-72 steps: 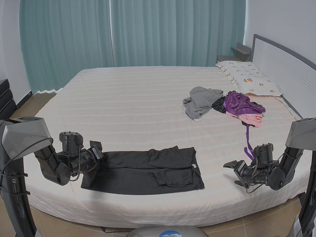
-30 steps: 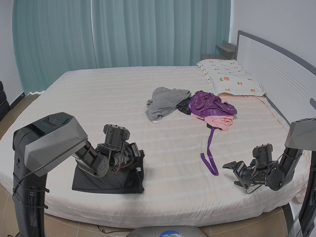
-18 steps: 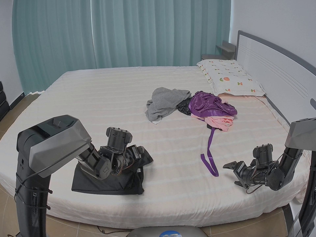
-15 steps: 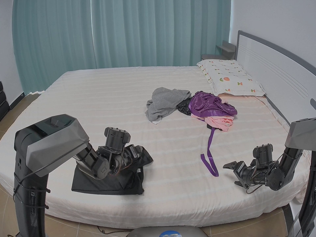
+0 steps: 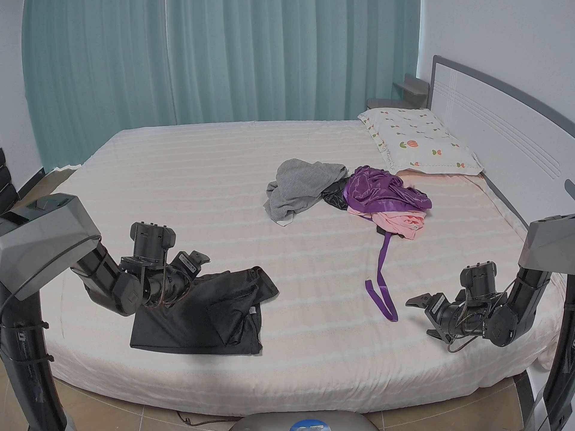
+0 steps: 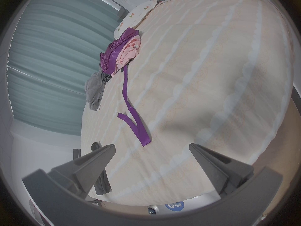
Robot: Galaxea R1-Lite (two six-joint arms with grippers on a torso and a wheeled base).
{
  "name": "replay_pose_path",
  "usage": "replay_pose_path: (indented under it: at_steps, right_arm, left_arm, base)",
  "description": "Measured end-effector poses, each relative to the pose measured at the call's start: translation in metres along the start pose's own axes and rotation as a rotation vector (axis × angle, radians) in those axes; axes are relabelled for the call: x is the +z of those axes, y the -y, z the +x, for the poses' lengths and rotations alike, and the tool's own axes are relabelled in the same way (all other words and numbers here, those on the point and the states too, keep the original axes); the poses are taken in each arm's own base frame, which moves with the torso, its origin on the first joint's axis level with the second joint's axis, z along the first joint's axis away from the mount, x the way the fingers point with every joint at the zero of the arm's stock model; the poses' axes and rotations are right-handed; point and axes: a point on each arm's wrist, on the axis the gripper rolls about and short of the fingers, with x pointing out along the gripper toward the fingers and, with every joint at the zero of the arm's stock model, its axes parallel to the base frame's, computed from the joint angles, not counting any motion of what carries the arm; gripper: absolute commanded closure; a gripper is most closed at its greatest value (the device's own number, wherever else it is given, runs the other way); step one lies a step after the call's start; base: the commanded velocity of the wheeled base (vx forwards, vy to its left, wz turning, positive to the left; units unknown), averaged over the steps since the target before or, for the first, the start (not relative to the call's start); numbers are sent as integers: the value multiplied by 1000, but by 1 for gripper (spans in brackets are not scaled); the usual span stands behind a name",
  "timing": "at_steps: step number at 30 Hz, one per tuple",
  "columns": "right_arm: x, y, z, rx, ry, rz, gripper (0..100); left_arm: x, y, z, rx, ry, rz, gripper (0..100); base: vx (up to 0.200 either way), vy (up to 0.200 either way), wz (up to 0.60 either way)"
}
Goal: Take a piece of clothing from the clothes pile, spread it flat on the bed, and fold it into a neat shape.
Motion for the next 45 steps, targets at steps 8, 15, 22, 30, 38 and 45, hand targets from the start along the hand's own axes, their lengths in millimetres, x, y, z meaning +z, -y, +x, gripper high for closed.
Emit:
replay_pose_path:
  at_steps: [8,15,22,30,38,45]
  right_arm:
    - [0,0,0,0,-1,0,0]
    - [1,0,0,2,2,0,0]
    - [1,-1,1,4,4,0,0]
    - [-5,-6,4,4,5,-21,0]
    - [-28,-27,8,24,35,-118,0]
    - [-58,-58,17,40,35,-275,0]
  left_arm:
    - [7,-11,-13,-45,-100,-105,0]
    - [11,-24,-16,-43,-141,-149,0]
    - [12,-28,-16,-50,-132,-154,0]
    - [9,-32,-17,-49,-134,-155,0]
    - [9,-33,-18,-46,-136,-157,0]
    - [8,-33,-18,-43,-135,-158,0]
  base:
    - [0,200,0]
    - [0,200,0]
    - [0,200,0]
    - [0,200,0]
    - [0,200,0]
    - [0,0,0]
